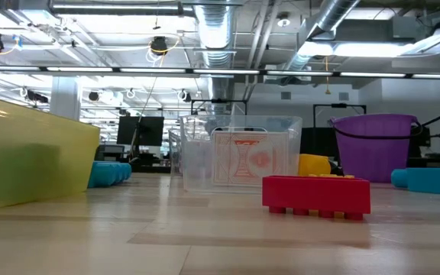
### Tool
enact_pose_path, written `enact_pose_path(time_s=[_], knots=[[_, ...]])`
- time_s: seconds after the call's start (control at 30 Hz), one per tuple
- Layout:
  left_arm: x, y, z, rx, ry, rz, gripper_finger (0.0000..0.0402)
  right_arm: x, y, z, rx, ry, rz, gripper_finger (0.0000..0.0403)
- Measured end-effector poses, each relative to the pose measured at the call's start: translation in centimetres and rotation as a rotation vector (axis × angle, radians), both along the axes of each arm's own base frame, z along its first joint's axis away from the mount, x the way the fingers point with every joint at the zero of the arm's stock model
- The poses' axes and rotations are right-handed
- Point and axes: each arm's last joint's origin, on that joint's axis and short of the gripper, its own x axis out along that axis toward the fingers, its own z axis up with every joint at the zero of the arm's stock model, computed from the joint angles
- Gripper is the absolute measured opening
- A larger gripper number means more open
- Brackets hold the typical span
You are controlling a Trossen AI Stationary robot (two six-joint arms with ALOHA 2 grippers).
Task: Pick & Place Toys
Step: Put the yellow game piece into the yellow bin
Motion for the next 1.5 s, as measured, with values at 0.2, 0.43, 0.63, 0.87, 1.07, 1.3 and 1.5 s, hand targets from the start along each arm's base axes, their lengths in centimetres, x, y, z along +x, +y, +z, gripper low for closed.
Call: enact_pose_path(time_s=[0.2, 0.43, 0.63, 0.87, 1.07, 1.3, 1.5], knots=[[0.00, 0.00, 0.01, 0.000, 0.000, 0.000, 0.0105, 0.00, 0.00, 0.00, 0.000, 0.000, 0.000, 0.0210], [-0.01, 0.01, 0.00, 0.000, 0.001, 0.000, 0.0123, 0.01, -0.01, 0.00, 0.000, 0.000, 0.000, 0.0210], [-0.03, 0.04, -0.02, 0.003, 0.005, 0.003, 0.0124, 0.01, -0.01, 0.00, 0.000, -0.001, -0.001, 0.0210], [-0.34, 0.11, -0.12, 0.011, 0.035, 0.034, 0.0130, 0.01, -0.01, 0.00, 0.001, 0.000, 0.000, 0.0210], [-0.53, -0.02, -0.12, 0.009, 0.035, 0.045, 0.0166, 0.01, -0.01, 0.00, 0.001, -0.001, 0.000, 0.0210], [-0.56, -0.05, -0.12, 0.009, 0.034, 0.044, 0.0207, 0.00, 0.00, 0.00, 0.001, -0.001, 0.000, 0.0210], [-0.45, 0.03, -0.10, 0.032, -0.003, 0.060, 0.0215, 0.00, 0.00, 0.00, 0.001, -0.001, 0.000, 0.0210]])
